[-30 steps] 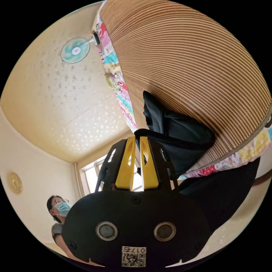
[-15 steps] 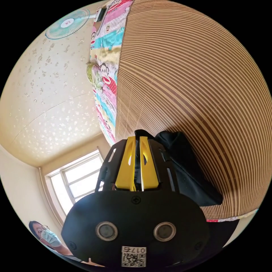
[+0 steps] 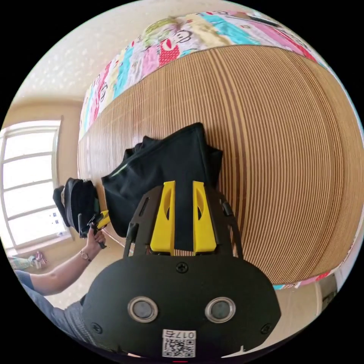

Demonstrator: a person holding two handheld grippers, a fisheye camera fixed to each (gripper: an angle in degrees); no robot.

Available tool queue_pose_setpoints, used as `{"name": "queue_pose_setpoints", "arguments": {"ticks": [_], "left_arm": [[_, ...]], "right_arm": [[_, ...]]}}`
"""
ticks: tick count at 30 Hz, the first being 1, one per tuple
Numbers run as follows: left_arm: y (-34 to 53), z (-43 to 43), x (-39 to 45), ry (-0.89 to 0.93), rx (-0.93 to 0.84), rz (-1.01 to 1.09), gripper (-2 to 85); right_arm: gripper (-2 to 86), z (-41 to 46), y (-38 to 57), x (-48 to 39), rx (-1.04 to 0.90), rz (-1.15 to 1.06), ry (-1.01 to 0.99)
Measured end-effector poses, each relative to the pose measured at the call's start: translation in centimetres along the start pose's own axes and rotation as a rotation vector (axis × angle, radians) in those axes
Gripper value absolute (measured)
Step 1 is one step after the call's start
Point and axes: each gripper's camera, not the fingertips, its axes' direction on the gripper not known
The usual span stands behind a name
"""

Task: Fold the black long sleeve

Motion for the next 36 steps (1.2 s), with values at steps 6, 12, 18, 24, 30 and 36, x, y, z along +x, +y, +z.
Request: {"name": "queue_pose_setpoints", "arguments": {"ticks": [6,12,18,24,30,36], "left_arm": [[1.4,6.4,2.1,-0.052,-0.113,-0.023,8.7],[5.1,7.2,14.1,-0.312,-0.045,0.261,7.8],[9.6,10.8,22.4,-0.421,0.040,0.373,7.6],[14.0,8.8,25.3,-0.087,0.180,0.498,10.0],[14.7,9.9,22.8,-0.031,0.107,0.462,13.7],[9.9,18.0,18.2,0.001,-0.065,0.322,16.4]], "right_arm": [[9.4,5.5,5.5,-4.3,-0.166,-0.101,-0.100],[17.1,5.8,5.7,-16.4,-0.249,-0.337,-0.205],[20.5,8.0,3.9,-28.2,-0.396,-0.572,0.056],[8.4,4.4,4.9,-25.6,-0.431,-0.784,0.240],[8.6,-8.7,4.9,-4.7,-0.263,-0.658,-0.282],[16.5,-11.1,9.6,17.5,-0.247,-0.193,-0.344]]}}
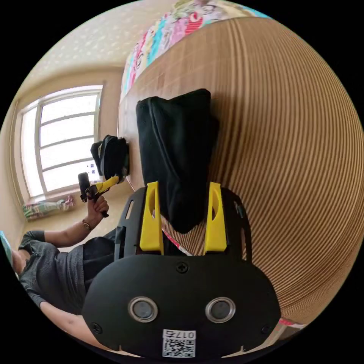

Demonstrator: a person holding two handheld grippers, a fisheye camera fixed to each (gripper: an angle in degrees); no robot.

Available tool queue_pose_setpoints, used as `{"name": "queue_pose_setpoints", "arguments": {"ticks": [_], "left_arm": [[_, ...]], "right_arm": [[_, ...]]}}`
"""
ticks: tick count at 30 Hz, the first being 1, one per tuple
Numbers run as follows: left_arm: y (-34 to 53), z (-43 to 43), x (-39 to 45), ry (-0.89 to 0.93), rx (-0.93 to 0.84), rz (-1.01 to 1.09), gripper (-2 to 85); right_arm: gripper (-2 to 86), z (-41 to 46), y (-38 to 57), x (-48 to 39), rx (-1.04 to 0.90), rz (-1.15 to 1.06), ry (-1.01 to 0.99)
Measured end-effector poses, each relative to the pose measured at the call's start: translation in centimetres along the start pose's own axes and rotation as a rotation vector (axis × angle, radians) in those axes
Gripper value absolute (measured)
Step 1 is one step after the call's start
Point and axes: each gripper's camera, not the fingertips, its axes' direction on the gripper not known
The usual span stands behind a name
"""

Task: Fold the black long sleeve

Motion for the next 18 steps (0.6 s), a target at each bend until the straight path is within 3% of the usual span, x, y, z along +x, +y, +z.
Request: {"name": "queue_pose_setpoints", "arguments": {"ticks": [6,9,13,18], "left_arm": [[-3.9,9.9,-4.8,-0.158,-0.293,-0.062,20.5],[-4.2,10.2,-3.9,-0.288,-0.300,-0.050,17.7],[-2.8,11.7,-1.5,-0.111,-0.465,-0.024,9.4],[2.2,12.5,2.6,0.027,-0.605,0.062,6.8]], "right_arm": [[18.7,-1.1,14.3,3.7,0.238,0.157,-0.253],[20.5,1.6,20.5,3.6,0.299,0.222,-0.431],[24.2,6.7,24.6,2.3,0.332,0.305,-0.609],[27.0,8.8,22.3,1.9,0.451,0.376,-0.799]]}}
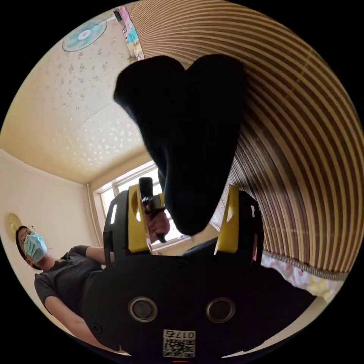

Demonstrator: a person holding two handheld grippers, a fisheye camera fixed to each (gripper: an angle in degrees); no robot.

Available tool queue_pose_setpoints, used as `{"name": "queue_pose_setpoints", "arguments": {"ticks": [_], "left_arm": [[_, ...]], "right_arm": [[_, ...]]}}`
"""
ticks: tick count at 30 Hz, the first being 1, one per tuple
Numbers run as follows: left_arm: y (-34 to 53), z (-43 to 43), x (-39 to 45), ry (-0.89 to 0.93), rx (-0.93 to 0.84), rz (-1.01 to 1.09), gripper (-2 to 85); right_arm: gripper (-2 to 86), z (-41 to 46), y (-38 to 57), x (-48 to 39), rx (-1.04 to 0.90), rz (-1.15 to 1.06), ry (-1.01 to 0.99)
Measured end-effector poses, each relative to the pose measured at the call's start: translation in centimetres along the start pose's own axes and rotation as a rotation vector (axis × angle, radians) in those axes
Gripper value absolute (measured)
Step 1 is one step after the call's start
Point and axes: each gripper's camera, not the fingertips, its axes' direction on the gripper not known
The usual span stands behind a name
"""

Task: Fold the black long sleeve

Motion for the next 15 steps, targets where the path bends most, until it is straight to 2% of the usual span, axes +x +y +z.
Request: {"name": "queue_pose_setpoints", "arguments": {"ticks": [2,4,6,10,15], "left_arm": [[1.7,0.5,1.1,0.056,-0.023,0.035,6.5],[3.9,-1.9,1.0,0.139,0.086,-0.028,6.0],[5.2,-4.2,0.6,0.200,0.156,-0.046,6.5],[7.6,-9.3,-2.1,0.130,0.151,-0.156,15.2],[13.0,-14.2,-6.8,-0.012,0.132,-0.346,16.2]], "right_arm": [[25.4,0.6,-2.6,0.1,0.006,0.036,-0.086],[23.9,0.5,-4.0,-1.5,-0.034,-0.046,-0.161],[22.7,-0.6,-4.9,-4.8,-0.015,-0.114,-0.108],[20.3,-7.7,-6.1,-13.8,0.049,-0.345,-0.093],[18.1,-23.1,-5.3,-21.5,0.272,-0.512,-0.086]]}}
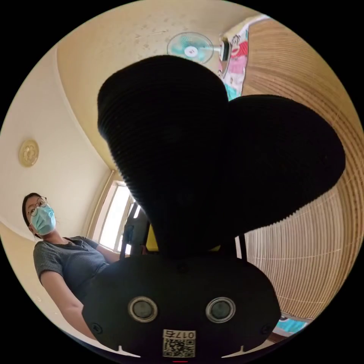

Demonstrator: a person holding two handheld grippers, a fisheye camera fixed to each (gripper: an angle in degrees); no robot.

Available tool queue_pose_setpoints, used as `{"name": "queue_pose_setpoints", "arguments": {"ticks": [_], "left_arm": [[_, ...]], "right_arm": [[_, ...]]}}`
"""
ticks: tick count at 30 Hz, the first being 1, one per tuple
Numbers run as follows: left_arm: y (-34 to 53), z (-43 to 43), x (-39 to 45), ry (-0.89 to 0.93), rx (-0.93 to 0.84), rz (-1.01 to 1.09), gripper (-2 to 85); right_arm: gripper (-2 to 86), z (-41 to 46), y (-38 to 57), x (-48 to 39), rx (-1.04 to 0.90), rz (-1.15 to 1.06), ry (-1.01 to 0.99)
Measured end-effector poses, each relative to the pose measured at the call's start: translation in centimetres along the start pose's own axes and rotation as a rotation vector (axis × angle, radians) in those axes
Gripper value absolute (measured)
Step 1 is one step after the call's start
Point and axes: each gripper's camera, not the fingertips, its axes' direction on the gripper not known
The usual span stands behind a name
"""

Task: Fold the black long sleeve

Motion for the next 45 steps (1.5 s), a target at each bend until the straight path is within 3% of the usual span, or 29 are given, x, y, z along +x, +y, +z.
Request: {"name": "queue_pose_setpoints", "arguments": {"ticks": [3,6,8,11,15,20,23,27,32,35,37,39,44,45], "left_arm": [[2.9,-1.8,-3.1,-0.024,-0.005,-0.119,15.7],[5.4,-2.2,-4.7,-0.035,-0.024,-0.207,15.5],[6.4,-2.2,-4.9,-0.028,-0.028,-0.233,15.4],[7.4,-2.2,-4.5,0.038,-0.023,-0.260,15.3],[7.0,-2.8,-2.1,0.109,-0.045,-0.209,14.1],[6.4,-6.8,2.1,-0.030,-0.109,-0.031,12.3],[7.1,-10.4,2.8,-0.132,-0.113,0.012,9.4],[9.3,-15.1,0.3,-0.188,-0.103,-0.014,0.2],[14.9,-20.9,-7.8,0.004,0.042,-0.224,-0.9],[19.3,-24.1,-14.5,0.137,0.121,-0.470,-1.0],[23.1,-26.8,-19.0,0.317,0.252,-0.654,-1.0],[25.2,-28.3,-21.3,0.459,0.361,-0.700,-0.9],[30.4,-31.7,-25.6,0.855,0.722,-0.675,0.7],[32.2,-32.6,-26.7,0.961,0.872,-0.673,2.1]], "right_arm": [[16.8,-10.0,-2.2,-1.8,0.152,-0.033,0.080],[15.4,-20.3,-1.2,-0.2,0.317,0.116,0.197],[14.5,-27.3,3.7,2.2,0.495,0.431,0.368],[12.3,-31.2,13.7,2.6,0.737,0.747,0.527],[3.3,-28.6,23.2,4.0,0.806,0.857,0.474],[1.0,-18.6,30.2,7.9,0.585,1.021,0.399],[0.7,-14.0,30.1,9.1,0.593,1.047,0.308],[0.5,-9.2,24.6,9.9,0.546,0.886,0.157],[0.3,1.6,13.6,9.7,0.068,0.658,0.154],[0.4,7.6,10.9,8.8,-0.107,0.577,0.196],[0.3,10.2,10.5,8.5,-0.143,0.542,0.219],[0.4,12.0,11.3,9.3,-0.154,0.556,0.217],[0.4,12.0,17.4,13.5,-0.018,0.729,0.251],[0.4,11.6,18.3,13.9,0.017,0.750,0.252]]}}
